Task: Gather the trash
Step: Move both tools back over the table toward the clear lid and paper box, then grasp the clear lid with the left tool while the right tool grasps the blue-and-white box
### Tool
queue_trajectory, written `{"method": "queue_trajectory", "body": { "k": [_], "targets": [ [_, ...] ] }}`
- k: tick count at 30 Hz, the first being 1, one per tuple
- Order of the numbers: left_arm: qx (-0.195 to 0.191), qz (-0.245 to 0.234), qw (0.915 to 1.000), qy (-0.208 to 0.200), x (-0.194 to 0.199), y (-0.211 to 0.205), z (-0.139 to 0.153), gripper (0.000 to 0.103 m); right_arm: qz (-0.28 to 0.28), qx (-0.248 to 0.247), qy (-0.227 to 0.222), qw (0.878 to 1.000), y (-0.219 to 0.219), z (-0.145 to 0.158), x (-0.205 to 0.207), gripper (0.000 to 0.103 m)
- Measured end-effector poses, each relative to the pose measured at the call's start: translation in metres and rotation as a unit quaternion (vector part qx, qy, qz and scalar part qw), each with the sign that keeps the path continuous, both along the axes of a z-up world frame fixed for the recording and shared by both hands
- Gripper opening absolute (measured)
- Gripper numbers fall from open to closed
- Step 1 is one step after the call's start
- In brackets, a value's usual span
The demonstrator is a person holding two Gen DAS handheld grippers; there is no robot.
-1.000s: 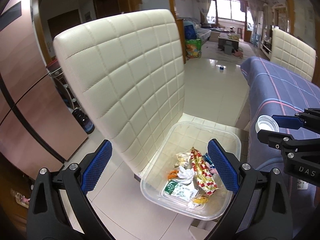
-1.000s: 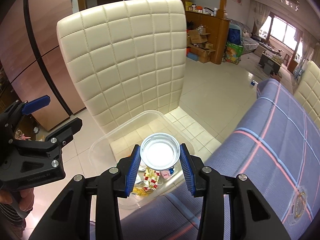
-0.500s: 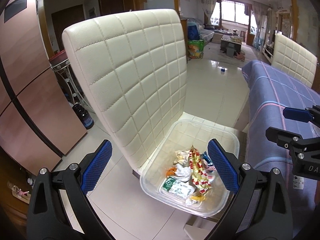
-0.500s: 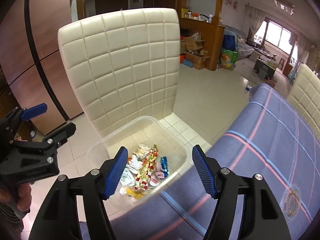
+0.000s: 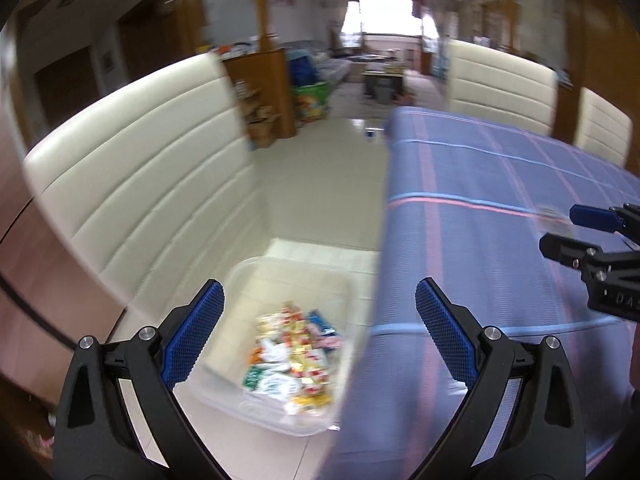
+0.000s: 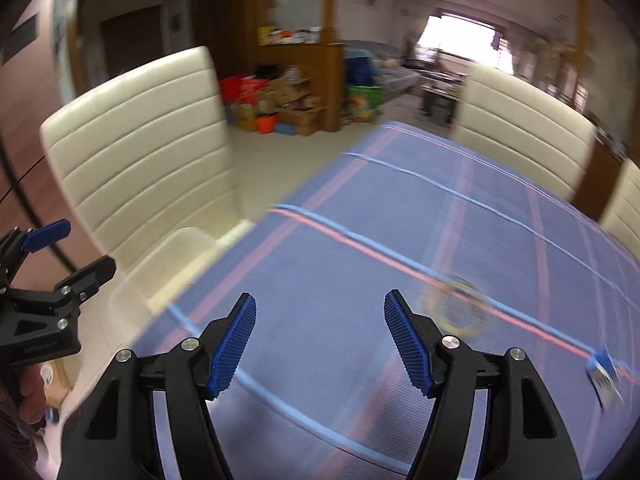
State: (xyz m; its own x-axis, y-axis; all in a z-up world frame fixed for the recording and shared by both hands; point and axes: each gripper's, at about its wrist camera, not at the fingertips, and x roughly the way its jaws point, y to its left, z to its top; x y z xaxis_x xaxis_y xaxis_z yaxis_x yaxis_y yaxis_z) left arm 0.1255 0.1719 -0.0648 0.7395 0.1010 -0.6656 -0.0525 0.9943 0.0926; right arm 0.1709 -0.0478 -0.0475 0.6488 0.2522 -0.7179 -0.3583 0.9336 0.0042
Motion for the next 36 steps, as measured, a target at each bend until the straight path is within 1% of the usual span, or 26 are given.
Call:
{"method": "queue_trajectory", "body": {
  "k": [4,7,12,14,16,21,26,28,31,33,36],
  "targets": [
    [0.002,-0.054,0.9985,0.000,0.009,-0.059,0.007,0.098,-0.053,0.008,0.002,0.999,-0.062,0.000,-0.008,0.065],
    [0.003,-0.083,0.9965,0.000,0.013,-0.094,0.009,0.099,-0.087,0.002,0.002,0.996,-0.104,-0.002,-0.015,0.065],
    [0.005,-0.126,0.9919,0.012,0.029,-0.157,0.007,0.099,-0.125,0.002,0.001,0.992,-0.156,-0.004,-0.027,0.065],
    [0.007,-0.141,0.9898,0.018,0.036,-0.181,0.004,0.099,-0.139,-0.006,-0.002,0.990,-0.175,-0.006,-0.030,0.065],
    [0.016,-0.153,0.9879,0.023,0.045,-0.205,-0.001,0.099,-0.154,-0.013,-0.001,0.988,-0.196,-0.010,-0.030,0.065],
    [0.033,-0.163,0.9851,0.043,0.072,-0.239,-0.021,0.099,-0.184,-0.023,0.009,0.983,-0.238,-0.021,-0.022,0.065],
    [0.038,-0.169,0.9824,0.069,0.097,-0.260,-0.040,0.099,-0.213,-0.039,0.025,0.976,-0.282,-0.039,-0.006,0.065],
    [0.032,-0.175,0.9804,0.085,0.109,-0.265,-0.048,0.099,-0.224,-0.042,0.034,0.973,-0.297,-0.047,0.001,0.065],
    [0.023,-0.174,0.9792,0.102,0.125,-0.267,-0.055,0.099,-0.235,-0.038,0.050,0.970,-0.312,-0.057,0.011,0.065],
    [0.028,-0.167,0.9797,0.107,0.133,-0.269,-0.059,0.099,-0.237,-0.032,0.061,0.969,-0.318,-0.064,0.017,0.065],
    [0.025,-0.165,0.9788,0.118,0.142,-0.270,-0.066,0.100,-0.232,-0.016,0.061,0.971,-0.318,-0.066,0.022,0.065]
  ]
}}
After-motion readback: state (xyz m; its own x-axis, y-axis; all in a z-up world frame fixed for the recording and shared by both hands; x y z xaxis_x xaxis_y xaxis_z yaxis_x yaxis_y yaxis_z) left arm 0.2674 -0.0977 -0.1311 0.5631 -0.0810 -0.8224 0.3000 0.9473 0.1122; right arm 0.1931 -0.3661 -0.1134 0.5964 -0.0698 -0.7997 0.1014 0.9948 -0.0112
